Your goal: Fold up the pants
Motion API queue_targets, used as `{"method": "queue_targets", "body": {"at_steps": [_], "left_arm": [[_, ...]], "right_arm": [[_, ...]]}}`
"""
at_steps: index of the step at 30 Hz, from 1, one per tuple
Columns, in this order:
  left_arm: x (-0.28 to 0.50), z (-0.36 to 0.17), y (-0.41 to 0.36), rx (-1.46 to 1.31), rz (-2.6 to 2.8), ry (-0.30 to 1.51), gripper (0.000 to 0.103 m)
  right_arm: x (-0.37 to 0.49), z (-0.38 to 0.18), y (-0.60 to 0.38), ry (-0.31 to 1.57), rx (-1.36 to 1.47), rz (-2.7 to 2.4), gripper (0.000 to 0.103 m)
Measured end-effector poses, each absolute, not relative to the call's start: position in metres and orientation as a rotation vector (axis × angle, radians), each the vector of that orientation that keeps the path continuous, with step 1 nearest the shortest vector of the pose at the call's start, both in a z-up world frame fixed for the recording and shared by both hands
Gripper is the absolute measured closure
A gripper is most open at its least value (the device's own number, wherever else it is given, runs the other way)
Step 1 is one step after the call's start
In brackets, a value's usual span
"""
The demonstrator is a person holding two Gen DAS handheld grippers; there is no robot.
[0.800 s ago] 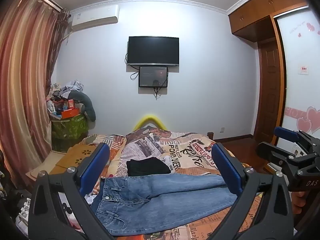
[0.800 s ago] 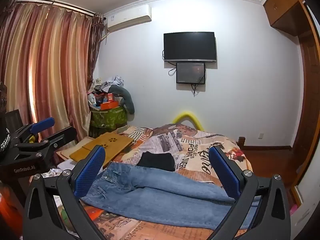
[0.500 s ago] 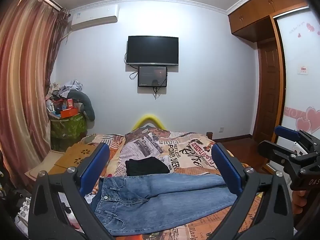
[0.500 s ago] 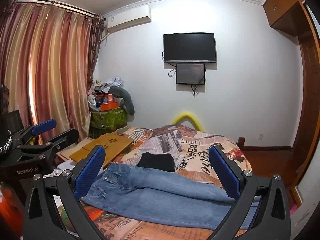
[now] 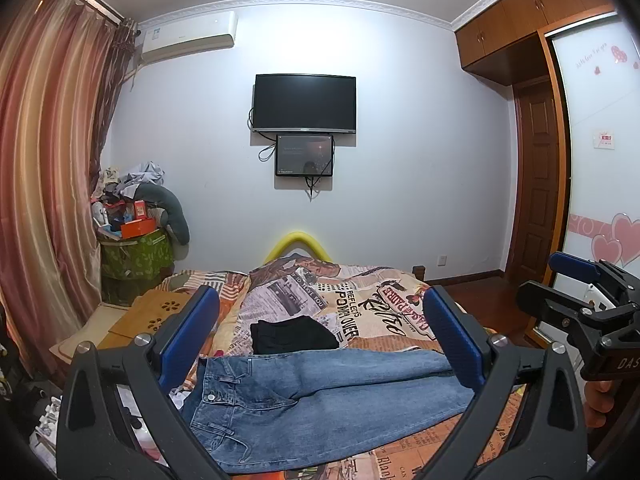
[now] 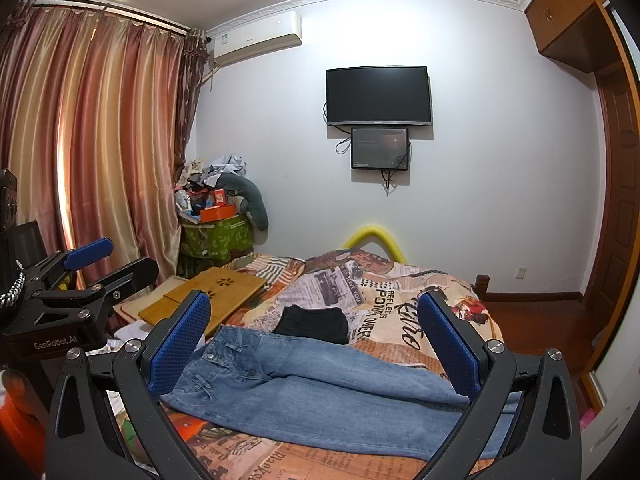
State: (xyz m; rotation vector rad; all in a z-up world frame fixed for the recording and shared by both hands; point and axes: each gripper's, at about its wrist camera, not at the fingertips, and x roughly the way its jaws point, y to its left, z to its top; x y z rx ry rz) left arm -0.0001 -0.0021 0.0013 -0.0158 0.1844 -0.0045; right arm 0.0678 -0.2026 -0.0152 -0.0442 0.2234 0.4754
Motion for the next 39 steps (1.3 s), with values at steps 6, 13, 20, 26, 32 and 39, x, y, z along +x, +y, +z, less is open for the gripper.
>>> {"method": "queue_targets", "body": {"at_steps": [6, 13, 20, 26, 32, 39], "left_arm": [[-0.0014, 0.0006, -0.0034, -0.014, -0.007, 0.182, 0.0], [-0.0019, 0.0017, -0.0042, -0.015, -0.008, 0.182, 0.0], [-0.002, 0.0025, -0.0054, -0.019, -0.012, 0.185, 0.0], [-0.002, 0.0034, -0.005, -0.02, -0.013, 0.185, 0.0], [-0.0023, 0.0037, -0.0055, -0.02, -0.012, 0.184, 0.0], [0.0002, 0.0039, -0.0053, -0.019, -0.012, 0.183, 0.0]], "right_arm": [[0.0672, -0.0128, -0.2071, 0.223, -0.038, 0.475, 0.0], [0.068, -0.0132, -0.2071, 0.222, -0.037, 0.474, 0.0], [0.0679, -0.0137, -0.2071, 0.222, -0.038, 0.474, 0.0], [0.0677, -0.0135, -0.207, 0.221, -0.037, 0.474, 0.0], [0.0672, -0.0133, -0.2066, 0.221, -0.037, 0.472, 0.0], [0.0669, -0.0134, -0.2068, 0.221, -0.037, 0.473, 0.0]]}}
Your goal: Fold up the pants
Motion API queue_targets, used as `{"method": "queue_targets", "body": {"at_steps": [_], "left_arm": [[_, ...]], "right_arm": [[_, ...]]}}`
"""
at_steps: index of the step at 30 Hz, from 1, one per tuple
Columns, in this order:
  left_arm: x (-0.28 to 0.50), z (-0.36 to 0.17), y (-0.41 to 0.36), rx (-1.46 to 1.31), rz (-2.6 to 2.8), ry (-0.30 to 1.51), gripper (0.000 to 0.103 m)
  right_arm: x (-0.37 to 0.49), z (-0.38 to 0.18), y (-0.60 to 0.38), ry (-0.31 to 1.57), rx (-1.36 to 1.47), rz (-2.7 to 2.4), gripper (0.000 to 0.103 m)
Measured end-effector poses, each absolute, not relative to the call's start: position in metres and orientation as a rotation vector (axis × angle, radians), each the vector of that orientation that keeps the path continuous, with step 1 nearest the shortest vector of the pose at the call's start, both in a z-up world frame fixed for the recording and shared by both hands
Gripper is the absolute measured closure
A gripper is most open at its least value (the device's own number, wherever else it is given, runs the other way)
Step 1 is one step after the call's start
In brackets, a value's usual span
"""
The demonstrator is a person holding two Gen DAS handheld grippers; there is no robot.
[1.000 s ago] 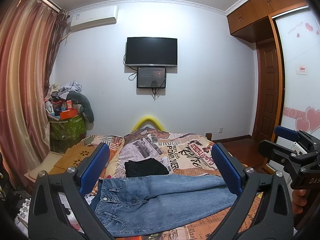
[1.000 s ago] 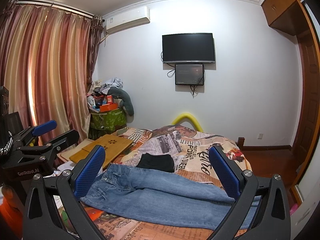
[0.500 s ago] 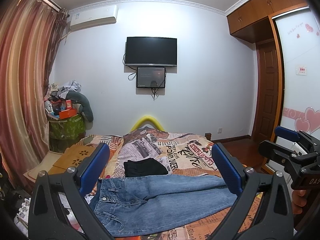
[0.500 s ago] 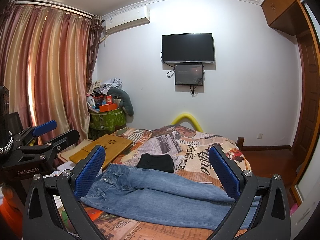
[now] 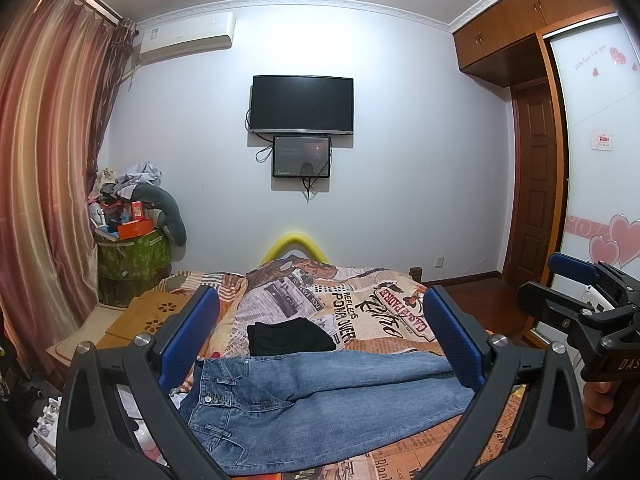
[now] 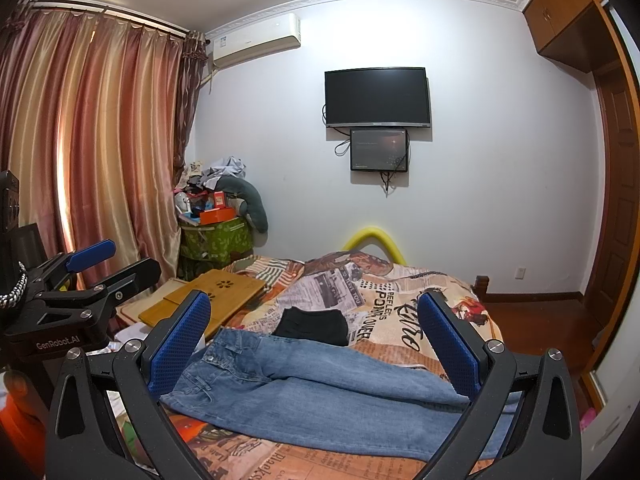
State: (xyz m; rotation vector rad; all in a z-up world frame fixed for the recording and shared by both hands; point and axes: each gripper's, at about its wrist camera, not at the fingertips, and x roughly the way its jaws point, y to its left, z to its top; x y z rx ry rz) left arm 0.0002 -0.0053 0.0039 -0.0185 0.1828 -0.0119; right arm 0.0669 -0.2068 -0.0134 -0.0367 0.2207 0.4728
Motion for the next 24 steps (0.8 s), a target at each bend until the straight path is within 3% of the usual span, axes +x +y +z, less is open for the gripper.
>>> {"method": "queue_targets", "body": {"at_steps": [24], "left_arm": [[0.02, -0.002, 0.001, -0.023, -0.008, 0.222, 0.0]], "right_arm": [[0.082, -0.017, -0.204, 0.258, -0.04, 0.457, 0.0]]}}
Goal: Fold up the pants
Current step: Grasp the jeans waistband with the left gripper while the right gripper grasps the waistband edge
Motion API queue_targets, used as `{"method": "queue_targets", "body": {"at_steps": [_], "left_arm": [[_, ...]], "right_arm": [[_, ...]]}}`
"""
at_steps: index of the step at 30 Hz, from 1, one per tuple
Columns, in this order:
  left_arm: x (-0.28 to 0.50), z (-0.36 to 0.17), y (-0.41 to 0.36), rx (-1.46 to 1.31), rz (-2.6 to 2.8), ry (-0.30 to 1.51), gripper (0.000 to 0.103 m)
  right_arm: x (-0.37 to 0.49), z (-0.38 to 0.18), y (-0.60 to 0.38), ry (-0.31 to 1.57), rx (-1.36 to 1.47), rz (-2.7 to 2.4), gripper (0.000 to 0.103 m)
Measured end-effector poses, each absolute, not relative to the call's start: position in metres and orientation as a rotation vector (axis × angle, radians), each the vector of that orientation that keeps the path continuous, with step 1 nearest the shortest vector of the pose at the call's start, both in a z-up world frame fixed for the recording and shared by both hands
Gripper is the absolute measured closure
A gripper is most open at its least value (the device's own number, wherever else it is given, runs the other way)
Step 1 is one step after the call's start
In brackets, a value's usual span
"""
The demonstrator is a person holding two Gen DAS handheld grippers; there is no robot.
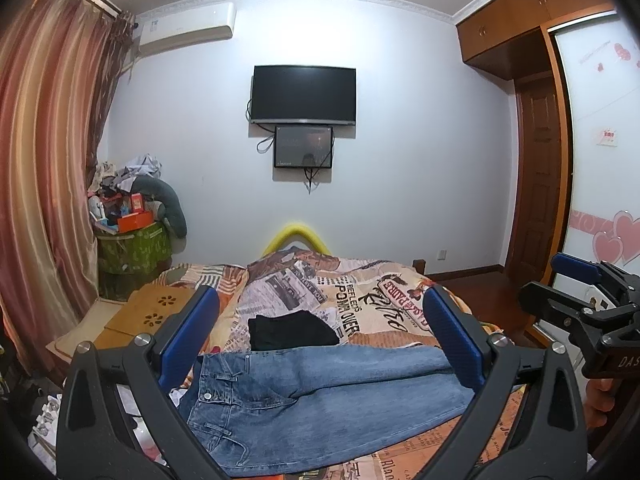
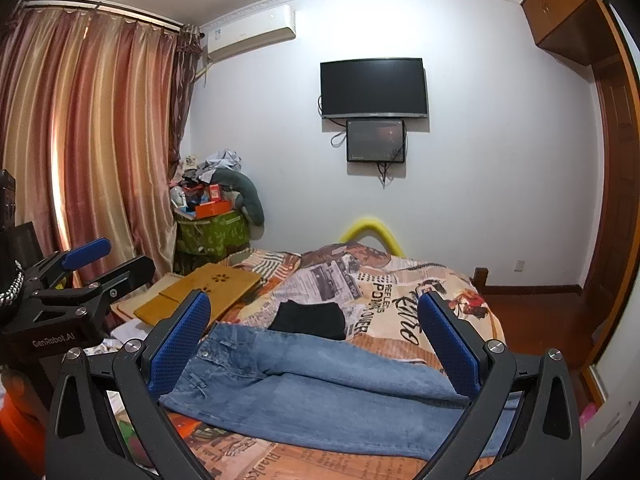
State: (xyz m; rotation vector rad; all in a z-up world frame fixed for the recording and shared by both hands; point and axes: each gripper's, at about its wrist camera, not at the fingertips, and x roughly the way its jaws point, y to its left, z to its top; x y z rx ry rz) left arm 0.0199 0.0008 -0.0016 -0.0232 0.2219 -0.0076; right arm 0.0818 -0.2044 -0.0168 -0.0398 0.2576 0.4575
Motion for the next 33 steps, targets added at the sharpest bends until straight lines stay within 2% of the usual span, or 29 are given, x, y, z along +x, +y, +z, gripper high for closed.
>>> {"method": "queue_targets", "body": {"at_steps": [13, 28, 30, 32, 33], "left_arm": [[0.116, -0.055, 0.038, 0.01, 0.065, 0.377, 0.0], [0.265, -0.178, 0.135, 0.016, 0.143, 0.692, 0.0], [0.283, -0.199, 0.152, 0.003, 0.142, 0.749, 0.006], [0.303, -0.22, 0.169, -0.027, 0.143, 0.82, 0.016], [0.31, -0.228, 0.177, -0.049, 0.138, 0.851, 0.017]], "right_arm": [[0.153, -0.064, -0.207, 0.405, -0.031, 0.386, 0.0], [0.274, -0.157, -0.207, 0.667, -0.159, 0.33, 0.0], [0.289, -0.167, -0.205, 0.7, -0.171, 0.341, 0.0], [0.307, -0.178, -0.202, 0.735, -0.181, 0.356, 0.0], [0.315, -0.183, -0.201, 0.746, -0.185, 0.369, 0.0]]}}
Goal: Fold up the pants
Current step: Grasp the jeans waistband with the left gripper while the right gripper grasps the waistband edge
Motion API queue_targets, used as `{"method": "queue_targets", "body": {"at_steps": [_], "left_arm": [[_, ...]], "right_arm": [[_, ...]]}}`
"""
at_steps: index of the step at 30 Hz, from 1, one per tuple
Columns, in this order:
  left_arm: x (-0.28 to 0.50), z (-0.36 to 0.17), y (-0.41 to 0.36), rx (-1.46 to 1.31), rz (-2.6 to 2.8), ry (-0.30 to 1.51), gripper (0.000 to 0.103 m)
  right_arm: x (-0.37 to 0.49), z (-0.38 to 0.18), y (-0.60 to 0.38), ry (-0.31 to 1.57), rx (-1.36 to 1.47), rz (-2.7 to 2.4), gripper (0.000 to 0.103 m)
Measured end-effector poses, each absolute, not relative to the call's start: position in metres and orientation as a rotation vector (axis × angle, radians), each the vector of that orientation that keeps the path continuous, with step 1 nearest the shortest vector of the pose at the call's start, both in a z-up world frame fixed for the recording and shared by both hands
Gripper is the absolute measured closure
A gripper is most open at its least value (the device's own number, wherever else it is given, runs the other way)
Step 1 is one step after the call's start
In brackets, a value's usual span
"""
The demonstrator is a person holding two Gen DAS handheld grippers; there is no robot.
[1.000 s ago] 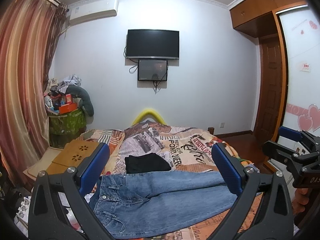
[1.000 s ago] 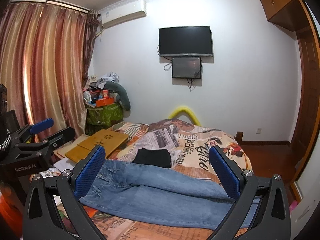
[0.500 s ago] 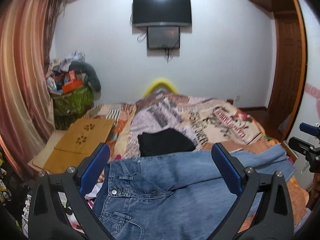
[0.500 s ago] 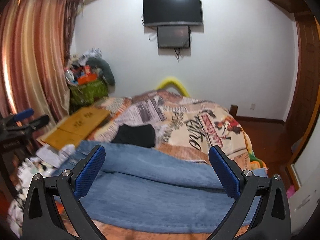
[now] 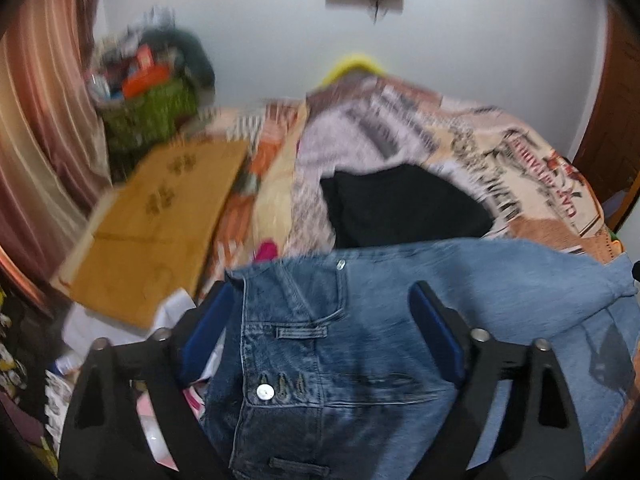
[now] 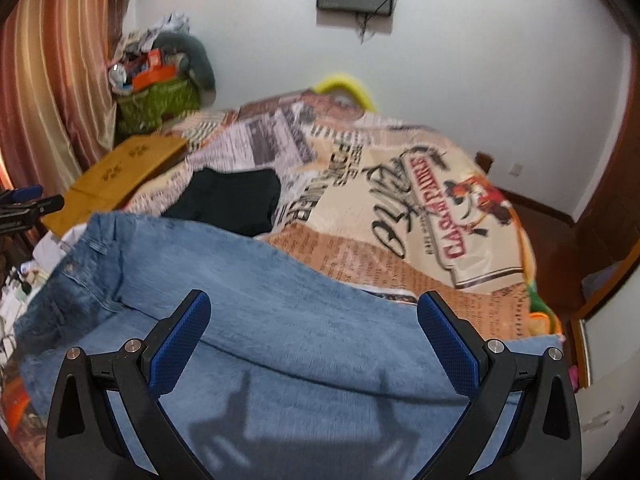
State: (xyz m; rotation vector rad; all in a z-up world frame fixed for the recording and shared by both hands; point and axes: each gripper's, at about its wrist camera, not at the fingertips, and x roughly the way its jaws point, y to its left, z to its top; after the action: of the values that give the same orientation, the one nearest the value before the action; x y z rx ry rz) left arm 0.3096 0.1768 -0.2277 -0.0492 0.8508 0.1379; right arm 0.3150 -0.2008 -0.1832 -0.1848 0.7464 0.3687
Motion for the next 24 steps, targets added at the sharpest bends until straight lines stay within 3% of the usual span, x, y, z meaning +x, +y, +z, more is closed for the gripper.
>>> {"method": "queue_targets", "body": {"at_steps": [8, 10, 14, 24], "left_arm": [[0.357, -0.296, 0.241, -0.266, 0.138, 1.063, 0.049], [0.362, -0.306, 0.252, -0.308, 0.138, 1.087, 0.052], [0.371, -0.321, 0.27, -0.369, 0.136, 1.113, 0.062], [0.399, -0.345, 0.288, -0.479, 0.115, 1.165, 0.065]], "right_arm": [[0.374, -0.224, -0.188, 0.867, -0.191, 0.465, 0.005], [0.387, -0.232, -0.184, 0.899, -0.198, 0.482, 0.016], [0.409, -0.247, -0.177, 0.956, -0.228, 0.522, 0.024], [0.438, -0.273, -0.151, 1.017, -0.303, 0.628, 0.028]]}}
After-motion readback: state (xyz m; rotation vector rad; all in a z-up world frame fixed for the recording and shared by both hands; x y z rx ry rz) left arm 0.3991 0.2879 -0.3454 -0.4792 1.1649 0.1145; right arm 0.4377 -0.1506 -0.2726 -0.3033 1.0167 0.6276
